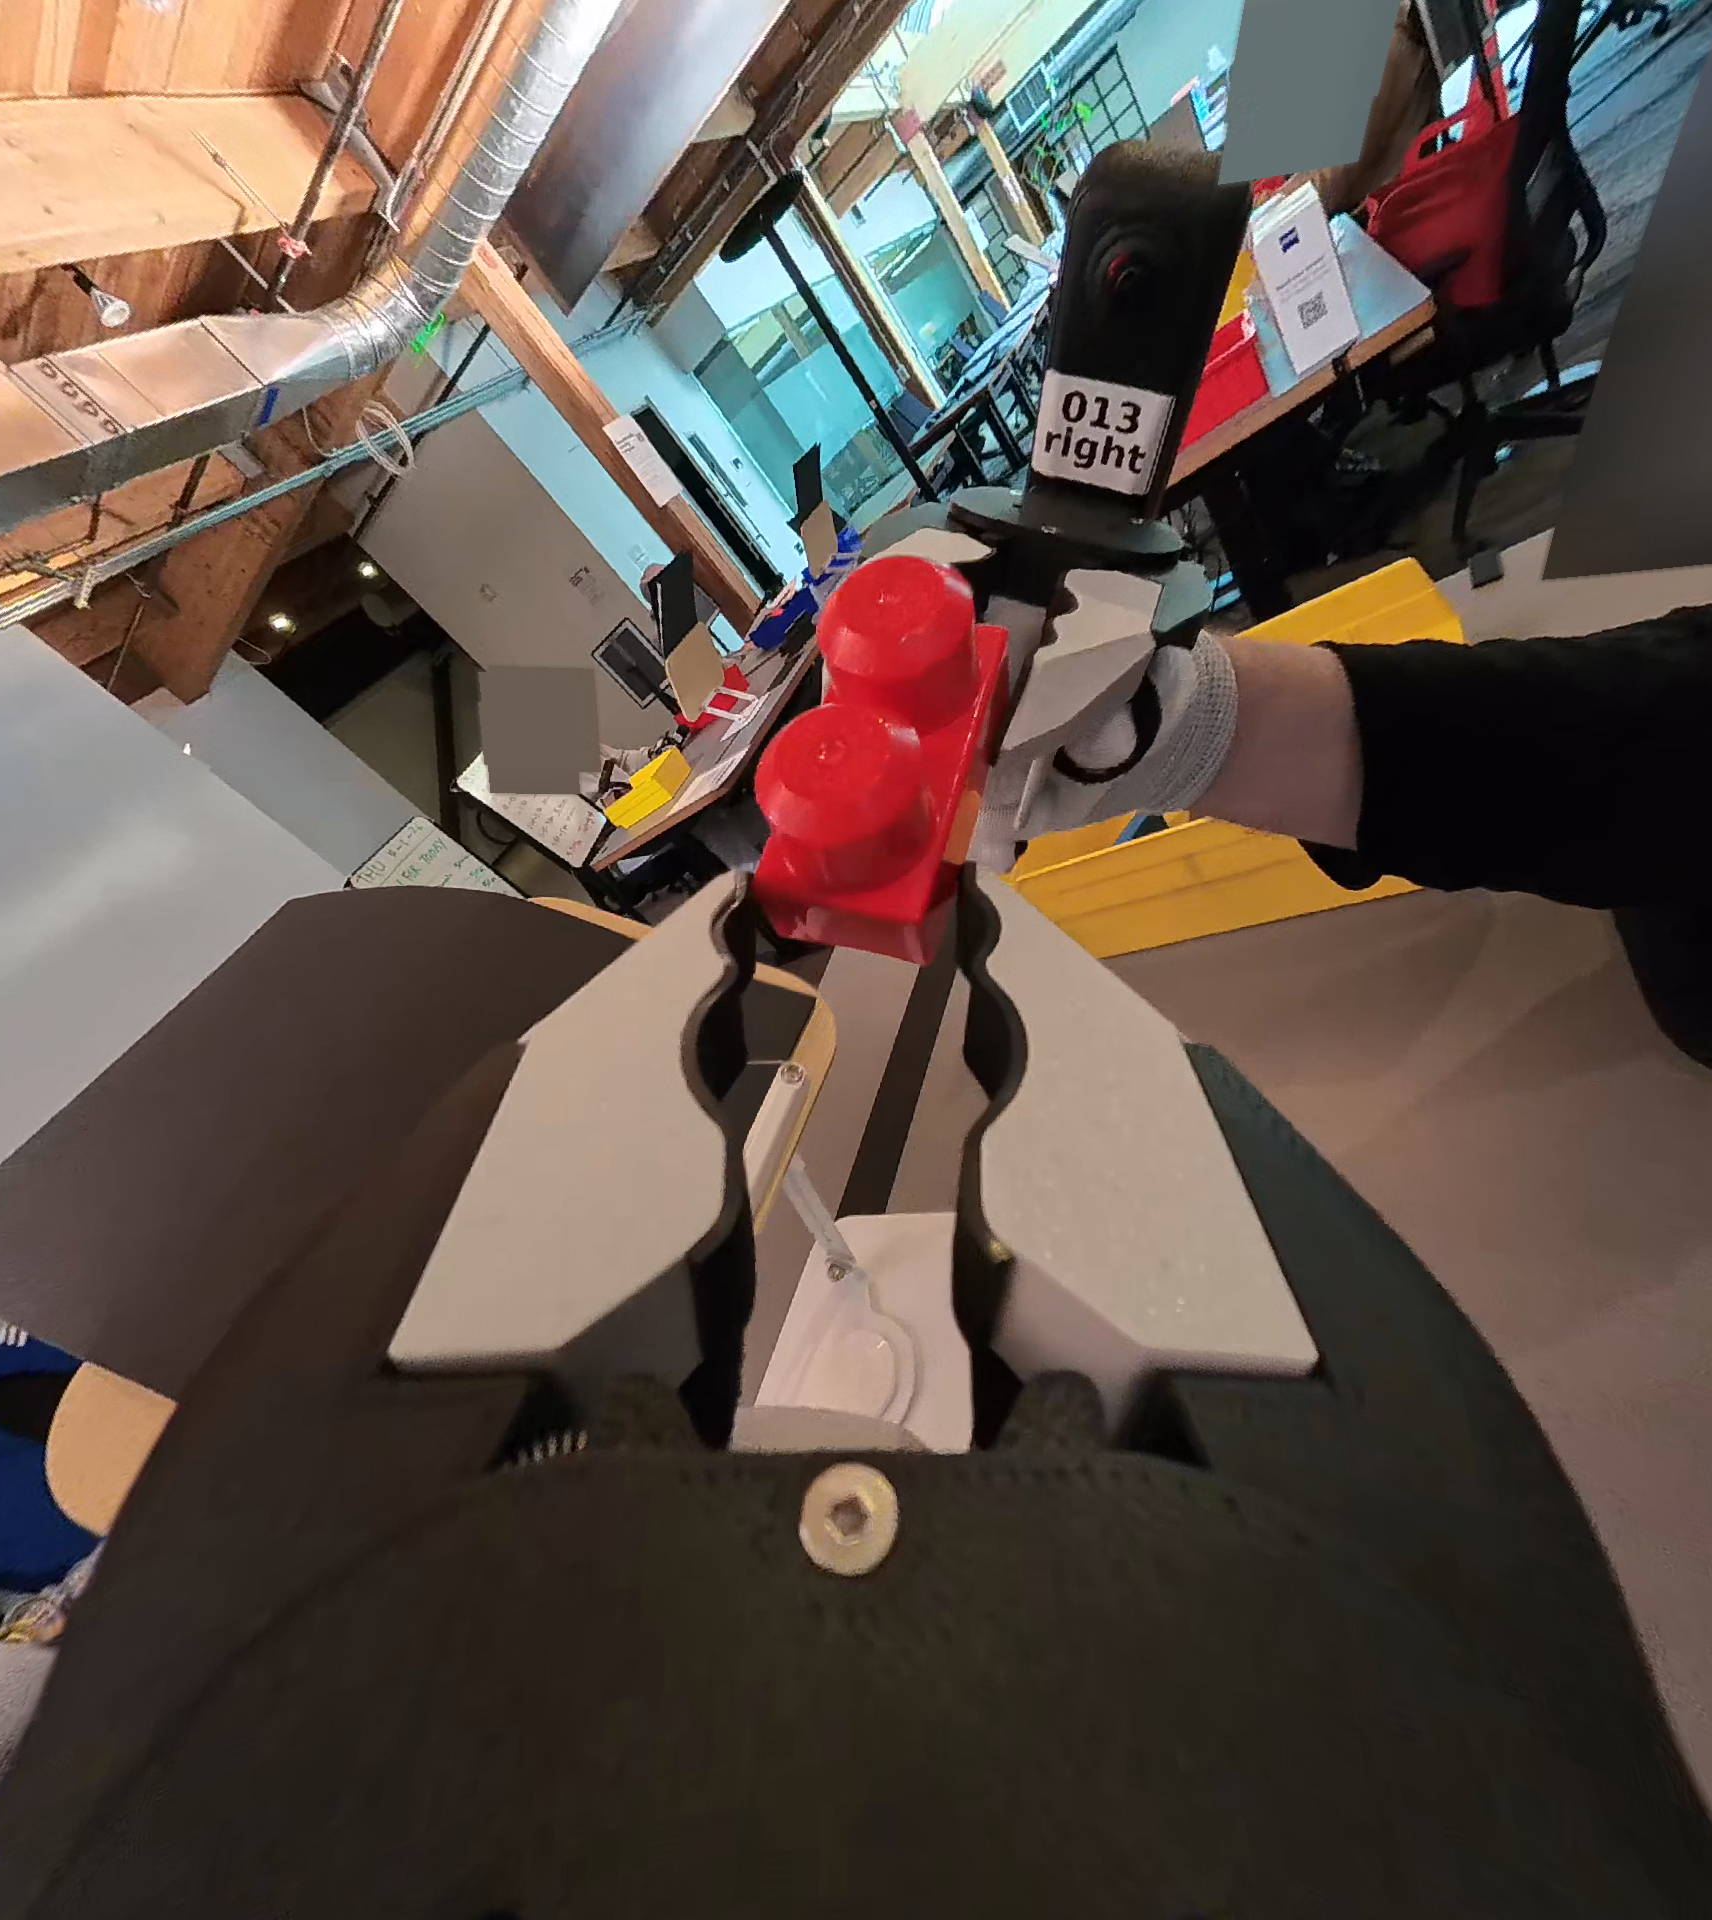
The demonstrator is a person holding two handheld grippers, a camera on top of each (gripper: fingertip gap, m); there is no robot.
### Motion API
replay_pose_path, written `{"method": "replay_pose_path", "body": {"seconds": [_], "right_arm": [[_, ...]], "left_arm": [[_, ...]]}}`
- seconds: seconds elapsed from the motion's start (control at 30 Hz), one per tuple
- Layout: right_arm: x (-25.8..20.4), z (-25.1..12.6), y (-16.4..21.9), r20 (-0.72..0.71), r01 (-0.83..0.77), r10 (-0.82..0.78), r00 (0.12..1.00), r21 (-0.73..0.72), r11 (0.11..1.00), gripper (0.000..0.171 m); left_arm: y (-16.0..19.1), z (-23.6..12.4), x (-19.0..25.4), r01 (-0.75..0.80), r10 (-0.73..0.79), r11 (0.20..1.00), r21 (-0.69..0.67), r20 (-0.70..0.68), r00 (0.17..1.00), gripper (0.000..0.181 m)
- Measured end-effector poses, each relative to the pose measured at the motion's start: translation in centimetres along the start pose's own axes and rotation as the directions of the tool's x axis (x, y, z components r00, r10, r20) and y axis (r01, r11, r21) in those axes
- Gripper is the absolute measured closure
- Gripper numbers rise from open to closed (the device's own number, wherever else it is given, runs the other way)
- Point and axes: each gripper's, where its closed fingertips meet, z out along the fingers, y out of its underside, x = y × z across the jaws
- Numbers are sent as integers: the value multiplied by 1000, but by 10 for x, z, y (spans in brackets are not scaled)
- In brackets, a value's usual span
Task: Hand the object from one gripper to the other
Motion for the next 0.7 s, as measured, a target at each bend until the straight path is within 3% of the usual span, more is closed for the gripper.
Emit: {"method": "replay_pose_path", "body": {"seconds": [0.2,0.53,0.63,0.7], "right_arm": [[0,0,-2,12,-27,27,1000,31,999,140],[5,1,3,-11,-34,34,999,7,999,139],[12,0,18,-57,7,-14,998,-119,993,117],[21,-3,24,-114,112,-141,983,-229,967,107]], "left_arm": [[-11,5,2,97,-92,989,110,-55,994,142],[-6,7,-1,122,-113,984,133,-73,991,144],[2,6,-6,80,-80,995,60,-17,997,144],[10,4,-12,75,-74,997,-19,19,997,145]]}}
